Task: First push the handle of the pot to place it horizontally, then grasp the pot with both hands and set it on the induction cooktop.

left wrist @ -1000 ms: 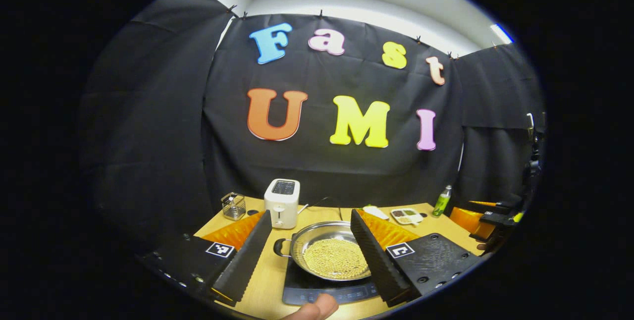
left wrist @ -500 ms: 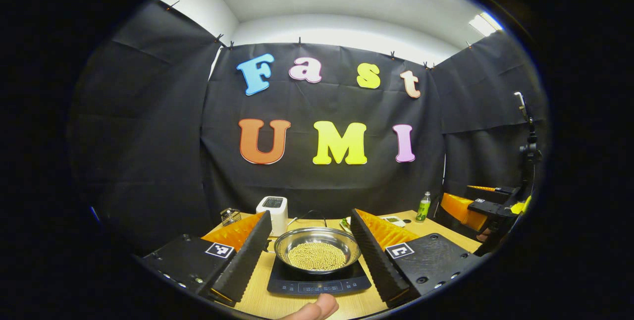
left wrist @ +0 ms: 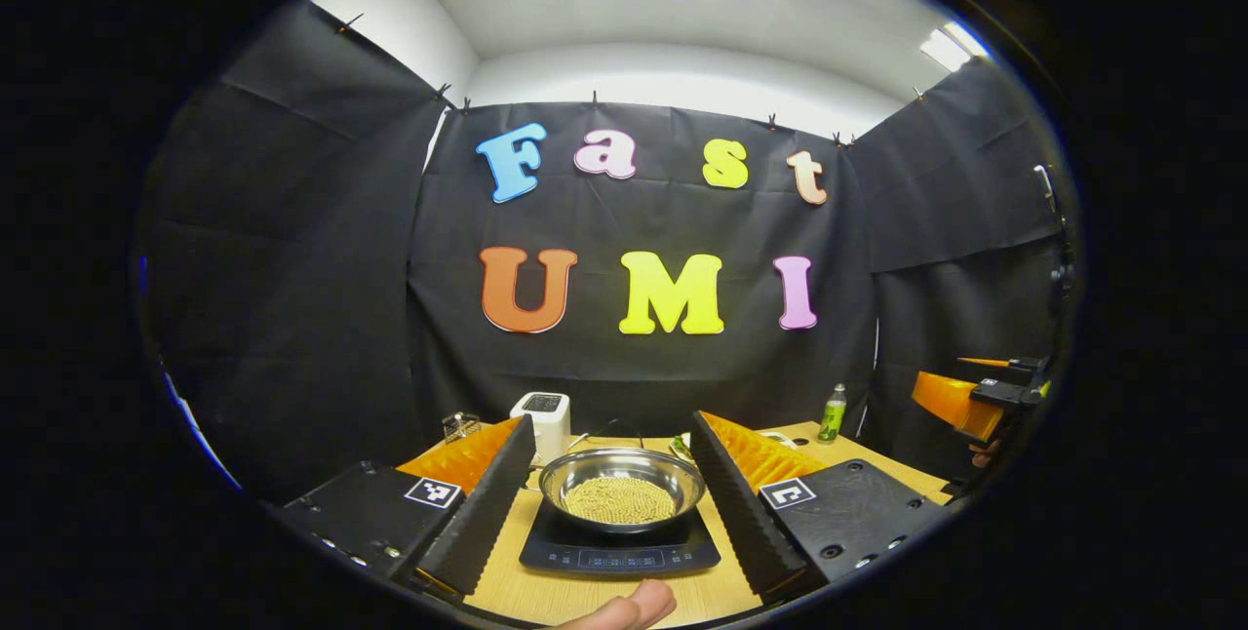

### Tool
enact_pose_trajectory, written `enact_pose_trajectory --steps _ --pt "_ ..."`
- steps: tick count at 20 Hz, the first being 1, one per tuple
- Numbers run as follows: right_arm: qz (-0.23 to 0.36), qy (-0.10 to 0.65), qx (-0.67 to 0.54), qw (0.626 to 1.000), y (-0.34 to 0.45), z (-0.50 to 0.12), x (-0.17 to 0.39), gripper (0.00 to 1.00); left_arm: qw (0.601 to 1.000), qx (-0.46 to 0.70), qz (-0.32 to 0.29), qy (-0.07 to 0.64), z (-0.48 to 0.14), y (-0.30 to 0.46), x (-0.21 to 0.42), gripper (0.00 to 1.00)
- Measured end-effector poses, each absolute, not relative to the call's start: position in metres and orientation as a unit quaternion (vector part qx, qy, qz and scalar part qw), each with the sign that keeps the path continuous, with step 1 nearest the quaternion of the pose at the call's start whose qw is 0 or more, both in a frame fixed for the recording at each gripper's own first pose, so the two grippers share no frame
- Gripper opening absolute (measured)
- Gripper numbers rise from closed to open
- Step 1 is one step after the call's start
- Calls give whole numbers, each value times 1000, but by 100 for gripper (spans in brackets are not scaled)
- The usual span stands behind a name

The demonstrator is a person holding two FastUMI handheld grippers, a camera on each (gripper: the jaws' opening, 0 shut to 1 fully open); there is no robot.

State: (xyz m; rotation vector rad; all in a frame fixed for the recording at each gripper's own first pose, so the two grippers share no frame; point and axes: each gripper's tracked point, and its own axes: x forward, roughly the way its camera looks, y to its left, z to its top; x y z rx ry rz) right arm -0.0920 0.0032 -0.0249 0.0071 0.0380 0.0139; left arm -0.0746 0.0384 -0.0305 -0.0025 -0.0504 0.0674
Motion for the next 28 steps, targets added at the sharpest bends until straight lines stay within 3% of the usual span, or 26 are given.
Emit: enact_pose_trajectory --steps 11,28 --pt "40 23 21 999 17 -25 -105 96 999 2 24 -23 -35 29 -76 95" --pt "33 32 38 998 11 -32 -100 96 999 2 43 -8 -49 48 -76 95"
